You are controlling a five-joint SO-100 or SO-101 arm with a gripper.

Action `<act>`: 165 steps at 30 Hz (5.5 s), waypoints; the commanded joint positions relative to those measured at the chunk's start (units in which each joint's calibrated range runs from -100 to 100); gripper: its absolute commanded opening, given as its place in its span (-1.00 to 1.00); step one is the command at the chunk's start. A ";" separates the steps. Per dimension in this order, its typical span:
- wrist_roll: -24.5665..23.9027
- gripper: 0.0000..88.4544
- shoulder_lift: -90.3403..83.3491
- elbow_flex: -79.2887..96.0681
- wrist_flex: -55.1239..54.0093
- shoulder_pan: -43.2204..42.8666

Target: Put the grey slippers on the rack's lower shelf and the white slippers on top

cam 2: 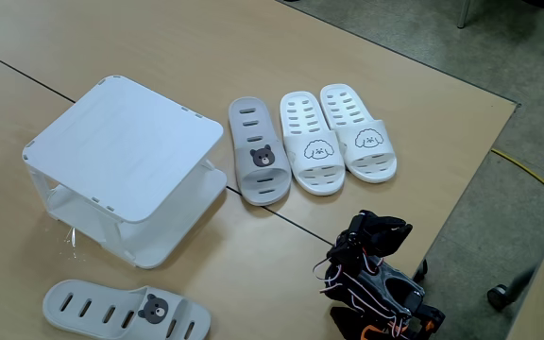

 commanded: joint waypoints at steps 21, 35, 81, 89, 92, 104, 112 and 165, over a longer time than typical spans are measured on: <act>0.37 -0.98 0.10 0.18 -0.26 0.09; 0.37 -0.98 0.10 0.18 -0.26 0.09; 0.37 -0.98 0.10 0.18 -0.26 0.09; 0.37 -0.97 0.19 0.18 -0.08 0.25; 0.37 -0.97 0.27 0.18 1.30 0.25; 0.37 -0.98 33.59 0.27 17.60 -0.41; 0.37 -0.98 72.46 -0.27 17.69 -10.11; 0.37 -0.46 133.55 -48.09 19.50 -32.89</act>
